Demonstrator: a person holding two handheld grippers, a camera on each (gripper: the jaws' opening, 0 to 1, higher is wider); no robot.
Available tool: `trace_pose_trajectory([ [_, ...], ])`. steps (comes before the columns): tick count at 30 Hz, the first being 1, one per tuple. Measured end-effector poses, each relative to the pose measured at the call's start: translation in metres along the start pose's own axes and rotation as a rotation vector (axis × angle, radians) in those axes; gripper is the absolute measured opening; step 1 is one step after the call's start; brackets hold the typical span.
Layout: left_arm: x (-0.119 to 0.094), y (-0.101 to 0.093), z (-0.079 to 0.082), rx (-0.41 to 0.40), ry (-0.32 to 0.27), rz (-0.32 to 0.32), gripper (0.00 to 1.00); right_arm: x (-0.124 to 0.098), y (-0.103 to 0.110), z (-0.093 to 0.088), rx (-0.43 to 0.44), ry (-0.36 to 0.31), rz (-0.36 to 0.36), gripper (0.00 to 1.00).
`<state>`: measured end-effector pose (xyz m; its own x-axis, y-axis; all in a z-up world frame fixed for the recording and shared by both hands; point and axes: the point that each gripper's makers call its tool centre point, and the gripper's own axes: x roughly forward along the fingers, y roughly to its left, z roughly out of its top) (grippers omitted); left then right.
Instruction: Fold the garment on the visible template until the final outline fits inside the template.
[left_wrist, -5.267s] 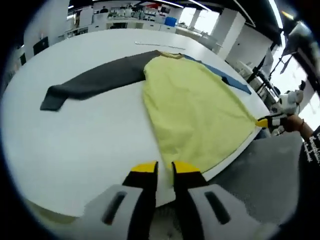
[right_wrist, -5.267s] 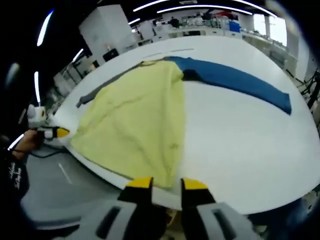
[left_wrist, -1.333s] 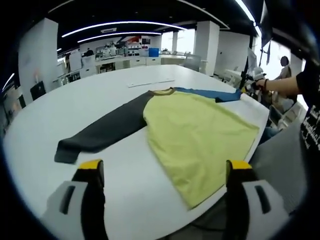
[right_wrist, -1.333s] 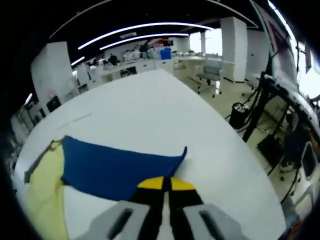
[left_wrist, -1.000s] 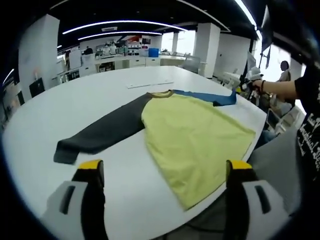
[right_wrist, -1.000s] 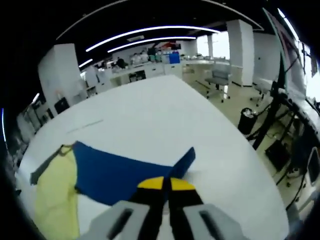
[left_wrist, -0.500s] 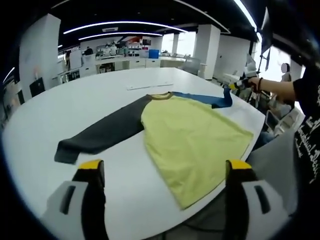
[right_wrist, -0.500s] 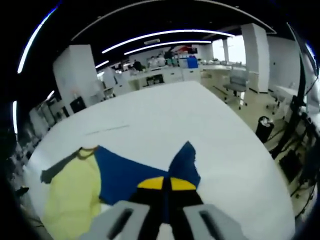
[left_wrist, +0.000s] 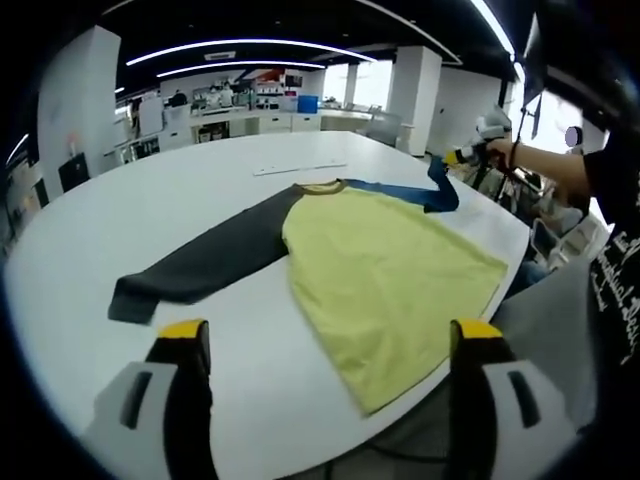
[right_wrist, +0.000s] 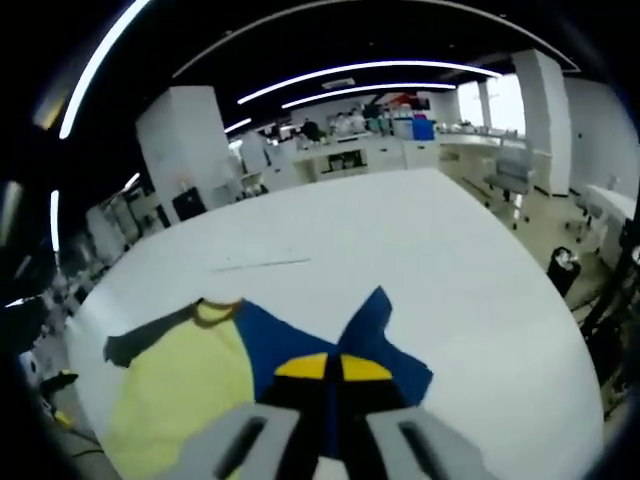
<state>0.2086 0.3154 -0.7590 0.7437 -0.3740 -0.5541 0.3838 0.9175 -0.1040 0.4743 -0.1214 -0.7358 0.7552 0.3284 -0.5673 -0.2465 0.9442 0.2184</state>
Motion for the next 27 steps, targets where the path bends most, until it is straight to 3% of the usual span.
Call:
trace_pose_trajectory([
  [10, 0.002, 0.001, -0.001, 0.0, 0.004, 0.0, 0.96, 0.016, 0.042, -0.001, -0.045, 0.035, 0.048, 0.0],
  [12, 0.003, 0.001, -0.003, -0.004, 0.011, 0.0, 0.96, 0.026, 0.04, 0.005, -0.051, 0.039, 0.061, 0.0],
  [20, 0.004, 0.002, -0.004, -0.014, 0.014, 0.0, 0.95, 0.032, 0.073, 0.002, -0.075, 0.06, 0.092, 0.0],
  [27, 0.005, 0.001, -0.007, -0.015, 0.021, -0.003, 0.95, 0.047, 0.086, 0.001, -0.106, 0.089, 0.1, 0.0],
])
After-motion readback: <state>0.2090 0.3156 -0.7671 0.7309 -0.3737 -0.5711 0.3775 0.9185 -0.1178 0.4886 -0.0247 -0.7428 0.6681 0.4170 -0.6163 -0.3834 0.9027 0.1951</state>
